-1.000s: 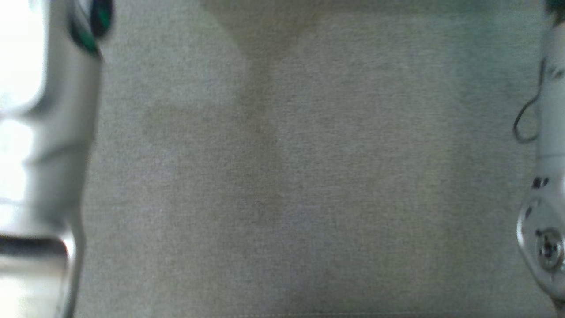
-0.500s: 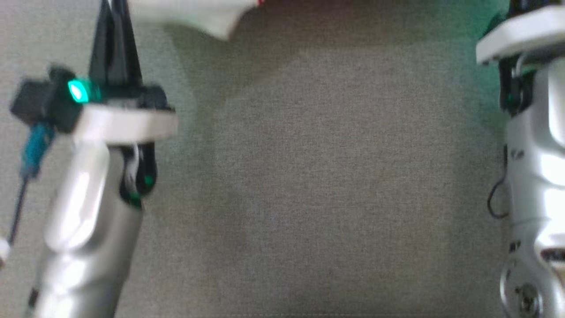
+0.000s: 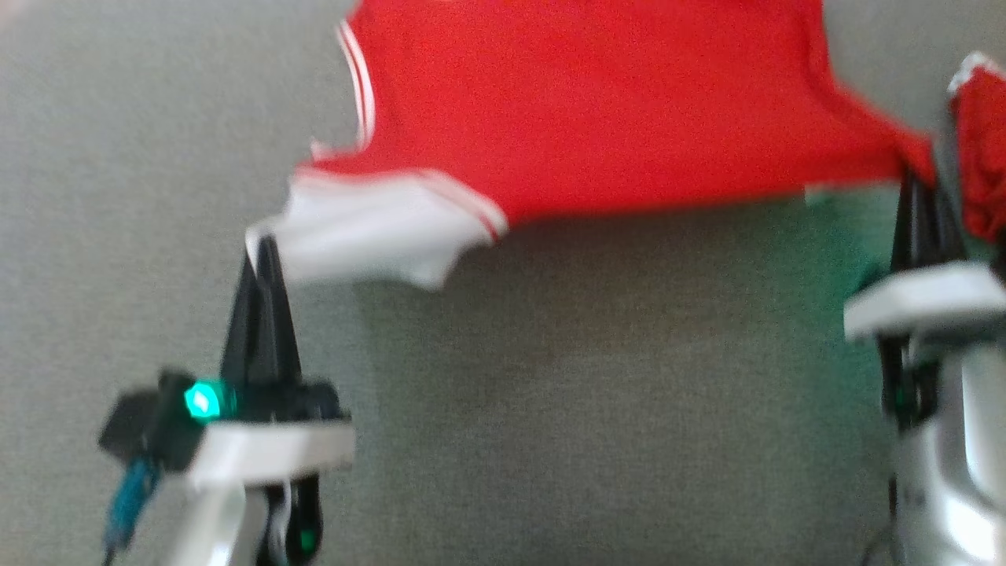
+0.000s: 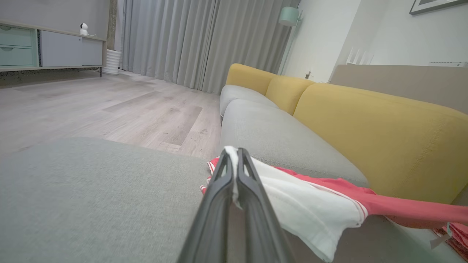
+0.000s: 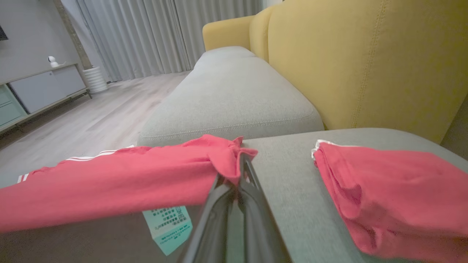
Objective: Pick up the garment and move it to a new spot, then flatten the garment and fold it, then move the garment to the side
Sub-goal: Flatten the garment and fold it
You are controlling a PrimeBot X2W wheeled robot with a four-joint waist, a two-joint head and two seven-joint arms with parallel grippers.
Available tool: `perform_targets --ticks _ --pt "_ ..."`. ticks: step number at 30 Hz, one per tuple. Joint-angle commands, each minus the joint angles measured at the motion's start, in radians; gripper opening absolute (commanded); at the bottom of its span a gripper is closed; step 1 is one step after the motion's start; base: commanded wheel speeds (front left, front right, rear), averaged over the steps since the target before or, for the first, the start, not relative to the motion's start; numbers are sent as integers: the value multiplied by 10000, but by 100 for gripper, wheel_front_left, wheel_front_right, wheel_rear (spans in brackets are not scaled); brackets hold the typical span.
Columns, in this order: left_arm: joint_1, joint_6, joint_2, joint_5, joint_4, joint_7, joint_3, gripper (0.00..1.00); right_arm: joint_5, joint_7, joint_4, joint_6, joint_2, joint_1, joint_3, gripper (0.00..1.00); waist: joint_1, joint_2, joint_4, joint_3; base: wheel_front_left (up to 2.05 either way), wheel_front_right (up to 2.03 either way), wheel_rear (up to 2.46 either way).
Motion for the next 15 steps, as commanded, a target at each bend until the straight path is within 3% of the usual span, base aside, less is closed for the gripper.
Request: perform_targets --ticks 1,8,15 --pt "234 121 142 16 -522 -85 285 0 235 162 -614 -7 54 361 134 0 4 -1 129 -765 0 0 0" --pt "2477 590 397 52 -1830 314 -1 0 1023 1389 -2532 -7 58 3207 -12 0 4 -1 151 -1878 0 0 0" --pt "3373 762 585 -56 -2279 939 -266 0 1214 2096 -3117 -7 59 4279 114 0 4 -1 91 -2062 0 0 0"
